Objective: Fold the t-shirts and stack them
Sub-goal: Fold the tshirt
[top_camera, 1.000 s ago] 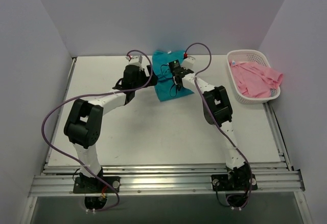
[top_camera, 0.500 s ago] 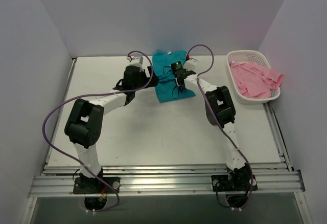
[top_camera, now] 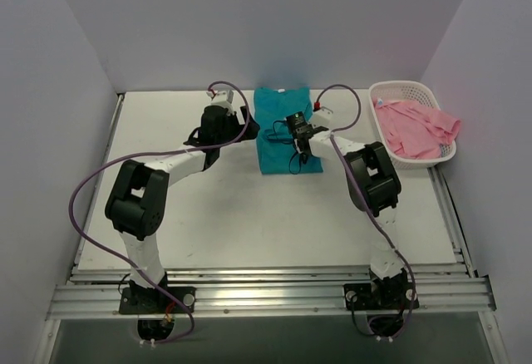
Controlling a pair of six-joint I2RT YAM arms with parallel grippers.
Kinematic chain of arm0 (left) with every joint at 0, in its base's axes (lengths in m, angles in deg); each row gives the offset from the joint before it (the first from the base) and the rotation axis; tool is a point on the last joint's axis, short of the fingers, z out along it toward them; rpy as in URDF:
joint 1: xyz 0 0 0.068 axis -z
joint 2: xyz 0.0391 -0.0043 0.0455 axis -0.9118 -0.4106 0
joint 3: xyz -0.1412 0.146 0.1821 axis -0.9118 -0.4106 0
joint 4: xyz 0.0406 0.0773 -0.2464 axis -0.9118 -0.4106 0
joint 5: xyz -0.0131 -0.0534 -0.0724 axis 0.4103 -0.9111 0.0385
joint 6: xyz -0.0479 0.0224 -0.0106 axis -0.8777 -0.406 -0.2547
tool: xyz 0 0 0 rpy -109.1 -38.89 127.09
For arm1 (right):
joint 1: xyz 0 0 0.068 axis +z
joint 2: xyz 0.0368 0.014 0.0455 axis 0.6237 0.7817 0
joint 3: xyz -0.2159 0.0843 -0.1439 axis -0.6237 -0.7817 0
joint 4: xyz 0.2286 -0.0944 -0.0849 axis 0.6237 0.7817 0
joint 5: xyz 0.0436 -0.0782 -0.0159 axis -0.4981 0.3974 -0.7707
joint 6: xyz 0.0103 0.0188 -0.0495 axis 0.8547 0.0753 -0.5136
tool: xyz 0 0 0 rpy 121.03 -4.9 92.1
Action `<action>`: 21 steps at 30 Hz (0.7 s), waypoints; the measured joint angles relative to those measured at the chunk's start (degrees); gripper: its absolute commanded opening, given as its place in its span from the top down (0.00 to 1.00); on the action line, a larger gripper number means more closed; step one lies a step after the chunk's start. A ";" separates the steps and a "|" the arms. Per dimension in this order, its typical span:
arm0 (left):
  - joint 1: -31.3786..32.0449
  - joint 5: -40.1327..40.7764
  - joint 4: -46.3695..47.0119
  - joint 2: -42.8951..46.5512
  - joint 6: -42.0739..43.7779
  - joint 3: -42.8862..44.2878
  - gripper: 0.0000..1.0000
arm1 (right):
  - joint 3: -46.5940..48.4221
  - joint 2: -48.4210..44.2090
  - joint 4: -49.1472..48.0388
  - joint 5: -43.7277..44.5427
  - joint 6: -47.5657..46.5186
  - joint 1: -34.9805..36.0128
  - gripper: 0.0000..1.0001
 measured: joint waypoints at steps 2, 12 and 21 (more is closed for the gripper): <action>0.00 -0.04 0.13 0.00 -0.04 0.00 0.05 | -1.36 -0.98 0.17 0.09 0.07 0.00 1.00; 0.00 -0.31 0.37 0.00 -0.15 0.00 0.04 | 0.37 -1.27 2.82 -0.15 -1.09 0.11 0.51; 0.00 -0.37 0.37 0.00 -0.15 0.00 0.04 | 4.76 -1.25 4.74 -0.17 -1.68 0.24 0.51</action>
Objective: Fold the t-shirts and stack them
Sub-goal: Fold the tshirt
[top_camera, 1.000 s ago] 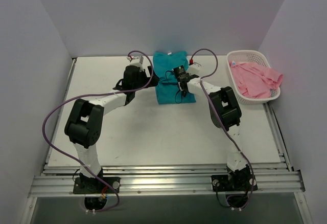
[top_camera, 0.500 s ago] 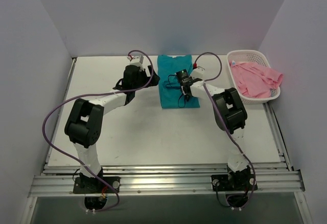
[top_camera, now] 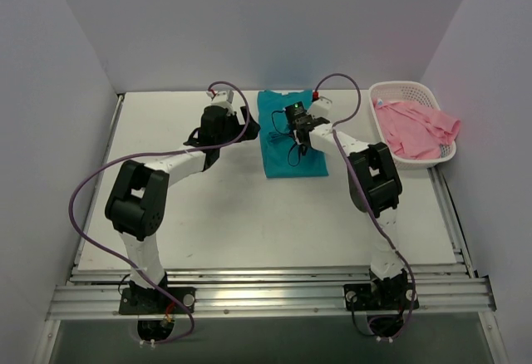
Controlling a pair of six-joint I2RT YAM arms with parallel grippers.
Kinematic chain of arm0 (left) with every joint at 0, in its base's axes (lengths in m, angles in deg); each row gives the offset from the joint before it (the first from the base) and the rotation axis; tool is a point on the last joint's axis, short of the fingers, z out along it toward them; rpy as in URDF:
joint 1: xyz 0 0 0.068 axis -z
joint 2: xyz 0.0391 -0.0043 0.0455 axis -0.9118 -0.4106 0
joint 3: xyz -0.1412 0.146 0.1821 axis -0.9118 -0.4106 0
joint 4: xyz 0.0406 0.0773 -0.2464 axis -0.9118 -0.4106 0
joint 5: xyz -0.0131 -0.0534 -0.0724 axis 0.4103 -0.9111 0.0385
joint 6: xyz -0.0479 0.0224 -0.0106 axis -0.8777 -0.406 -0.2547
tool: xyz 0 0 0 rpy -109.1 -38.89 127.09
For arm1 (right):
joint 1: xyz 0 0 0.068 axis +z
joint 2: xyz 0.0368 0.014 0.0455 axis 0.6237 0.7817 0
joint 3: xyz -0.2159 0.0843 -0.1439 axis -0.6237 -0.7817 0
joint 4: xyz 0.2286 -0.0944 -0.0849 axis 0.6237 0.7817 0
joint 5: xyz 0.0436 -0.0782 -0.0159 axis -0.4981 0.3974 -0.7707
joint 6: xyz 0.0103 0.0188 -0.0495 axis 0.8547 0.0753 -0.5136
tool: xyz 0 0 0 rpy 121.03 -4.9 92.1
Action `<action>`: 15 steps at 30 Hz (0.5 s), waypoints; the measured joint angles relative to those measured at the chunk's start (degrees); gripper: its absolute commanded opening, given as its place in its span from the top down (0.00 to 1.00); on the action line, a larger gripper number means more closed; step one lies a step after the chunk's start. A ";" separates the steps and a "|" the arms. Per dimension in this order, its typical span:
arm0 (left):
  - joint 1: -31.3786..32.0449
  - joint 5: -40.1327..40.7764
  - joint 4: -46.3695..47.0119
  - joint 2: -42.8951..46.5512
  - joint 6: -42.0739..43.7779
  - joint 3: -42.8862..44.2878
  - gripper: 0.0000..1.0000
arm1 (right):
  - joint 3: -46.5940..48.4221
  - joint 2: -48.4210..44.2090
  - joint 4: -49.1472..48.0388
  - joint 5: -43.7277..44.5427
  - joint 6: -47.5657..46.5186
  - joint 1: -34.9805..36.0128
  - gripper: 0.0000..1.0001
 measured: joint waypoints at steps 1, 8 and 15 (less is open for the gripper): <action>0.00 -0.02 0.00 0.00 0.00 0.00 0.04 | 0.59 0.04 0.13 0.02 -0.13 0.00 0.51; -0.07 -0.07 0.07 0.00 0.04 -0.09 0.04 | 9.88 5.81 0.13 0.28 -1.07 -0.22 0.51; -0.63 -0.74 0.85 0.50 -0.39 -1.90 0.04 | 17.53 14.78 -1.86 0.85 -1.64 -0.94 0.52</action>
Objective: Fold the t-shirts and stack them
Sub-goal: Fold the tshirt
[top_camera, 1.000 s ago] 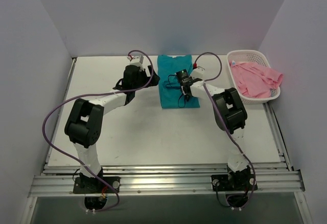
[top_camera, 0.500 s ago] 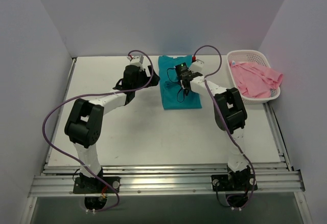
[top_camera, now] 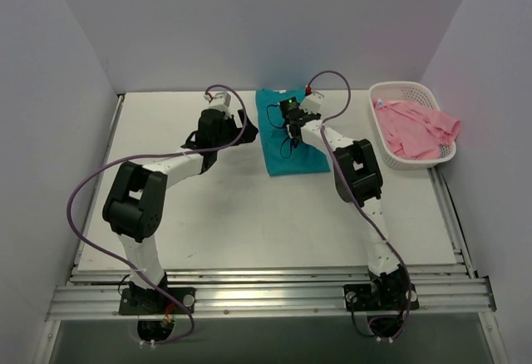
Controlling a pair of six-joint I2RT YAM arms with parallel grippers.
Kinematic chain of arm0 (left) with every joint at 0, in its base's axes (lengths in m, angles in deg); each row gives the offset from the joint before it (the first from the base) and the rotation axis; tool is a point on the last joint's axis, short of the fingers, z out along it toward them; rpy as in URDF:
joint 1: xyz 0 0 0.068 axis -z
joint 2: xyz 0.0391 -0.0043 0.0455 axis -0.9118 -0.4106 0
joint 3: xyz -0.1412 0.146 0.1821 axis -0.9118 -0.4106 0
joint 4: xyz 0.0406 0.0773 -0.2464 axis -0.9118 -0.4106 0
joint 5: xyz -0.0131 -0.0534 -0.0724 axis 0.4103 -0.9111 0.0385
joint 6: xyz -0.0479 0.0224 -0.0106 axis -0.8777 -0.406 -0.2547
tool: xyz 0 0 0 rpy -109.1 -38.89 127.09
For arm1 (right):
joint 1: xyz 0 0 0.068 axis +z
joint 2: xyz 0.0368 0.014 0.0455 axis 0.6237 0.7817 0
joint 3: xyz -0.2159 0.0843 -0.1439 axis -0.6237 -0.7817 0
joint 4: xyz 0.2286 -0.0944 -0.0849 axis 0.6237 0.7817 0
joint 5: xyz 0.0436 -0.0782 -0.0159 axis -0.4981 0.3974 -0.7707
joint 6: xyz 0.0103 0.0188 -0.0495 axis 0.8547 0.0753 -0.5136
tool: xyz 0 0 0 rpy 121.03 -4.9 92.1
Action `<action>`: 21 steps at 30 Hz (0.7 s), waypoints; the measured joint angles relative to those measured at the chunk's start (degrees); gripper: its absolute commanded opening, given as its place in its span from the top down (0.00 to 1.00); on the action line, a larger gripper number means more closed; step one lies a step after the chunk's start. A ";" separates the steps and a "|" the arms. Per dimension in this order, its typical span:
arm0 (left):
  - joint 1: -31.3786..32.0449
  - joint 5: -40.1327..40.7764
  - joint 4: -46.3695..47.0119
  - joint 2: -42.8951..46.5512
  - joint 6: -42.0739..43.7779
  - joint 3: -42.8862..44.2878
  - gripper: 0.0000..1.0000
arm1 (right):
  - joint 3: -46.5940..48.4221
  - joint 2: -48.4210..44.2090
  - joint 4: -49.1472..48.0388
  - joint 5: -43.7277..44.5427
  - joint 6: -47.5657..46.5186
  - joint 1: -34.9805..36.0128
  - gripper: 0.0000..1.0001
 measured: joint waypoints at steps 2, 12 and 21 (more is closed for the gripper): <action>0.00 -0.52 0.11 0.87 -0.46 -1.01 0.04 | 0.24 0.22 -1.25 -0.57 -0.02 -0.57 0.52; 0.42 -2.05 1.33 7.69 -0.92 -2.27 0.04 | 1.01 0.87 -3.32 -2.49 -0.28 -3.28 0.52; 0.42 -5.92 5.64 5.62 -1.38 -1.29 0.04 | -3.87 -5.70 -3.43 -5.35 -1.64 -3.28 0.49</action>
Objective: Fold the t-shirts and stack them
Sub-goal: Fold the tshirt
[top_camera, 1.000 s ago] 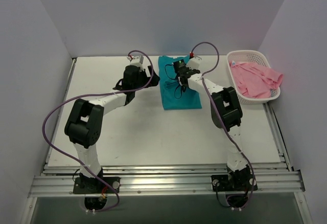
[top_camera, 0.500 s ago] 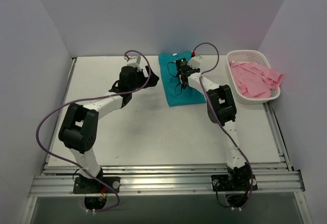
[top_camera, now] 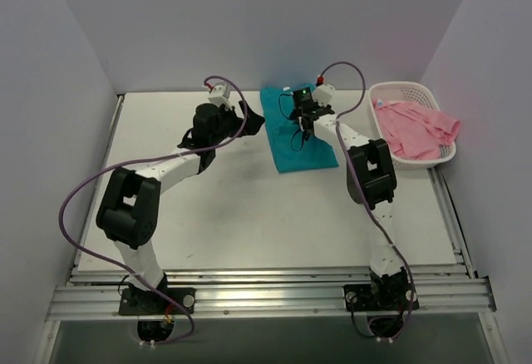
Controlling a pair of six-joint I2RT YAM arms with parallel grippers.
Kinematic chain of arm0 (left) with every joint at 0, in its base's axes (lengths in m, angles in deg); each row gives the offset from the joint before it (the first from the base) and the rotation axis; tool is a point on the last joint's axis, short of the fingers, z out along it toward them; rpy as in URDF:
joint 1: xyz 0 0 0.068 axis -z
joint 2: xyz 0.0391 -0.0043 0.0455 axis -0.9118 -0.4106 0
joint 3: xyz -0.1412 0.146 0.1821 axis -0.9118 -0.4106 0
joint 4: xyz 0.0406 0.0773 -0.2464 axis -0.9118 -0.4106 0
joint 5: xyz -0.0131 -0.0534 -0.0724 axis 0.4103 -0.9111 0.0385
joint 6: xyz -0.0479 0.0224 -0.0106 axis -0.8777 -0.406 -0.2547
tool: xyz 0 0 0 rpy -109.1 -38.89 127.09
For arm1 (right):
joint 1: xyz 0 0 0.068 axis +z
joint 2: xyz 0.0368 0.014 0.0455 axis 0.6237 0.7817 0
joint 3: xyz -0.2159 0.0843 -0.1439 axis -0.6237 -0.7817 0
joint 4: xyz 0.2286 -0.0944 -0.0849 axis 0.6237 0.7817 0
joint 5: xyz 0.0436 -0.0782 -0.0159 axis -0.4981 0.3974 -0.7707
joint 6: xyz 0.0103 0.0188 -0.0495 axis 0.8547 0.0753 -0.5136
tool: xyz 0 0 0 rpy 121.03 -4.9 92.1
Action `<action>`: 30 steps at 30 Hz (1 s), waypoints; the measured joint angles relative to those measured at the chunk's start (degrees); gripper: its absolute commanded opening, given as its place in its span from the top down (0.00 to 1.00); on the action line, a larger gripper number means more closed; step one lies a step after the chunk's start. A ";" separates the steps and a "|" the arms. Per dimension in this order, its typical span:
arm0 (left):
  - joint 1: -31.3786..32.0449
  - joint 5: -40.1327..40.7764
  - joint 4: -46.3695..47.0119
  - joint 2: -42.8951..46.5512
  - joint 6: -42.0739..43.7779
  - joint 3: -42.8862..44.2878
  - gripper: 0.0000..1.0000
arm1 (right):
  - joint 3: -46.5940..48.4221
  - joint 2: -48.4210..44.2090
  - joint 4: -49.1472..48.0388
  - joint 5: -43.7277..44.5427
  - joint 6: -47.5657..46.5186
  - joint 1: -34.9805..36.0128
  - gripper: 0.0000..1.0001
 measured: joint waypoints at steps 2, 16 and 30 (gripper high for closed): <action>0.00 -1.16 0.90 -2.54 -0.35 1.51 0.04 | -0.61 -3.23 0.20 -0.13 -0.61 0.28 0.49; 1.62 -0.92 6.45 -6.91 -9.64 -5.20 0.05 | -21.66 -27.85 2.27 4.20 -1.84 -0.98 0.49; 16.74 14.78 18.25 -6.21 -28.39 -21.18 0.11 | -47.74 -47.06 2.34 2.32 -0.94 -4.59 0.49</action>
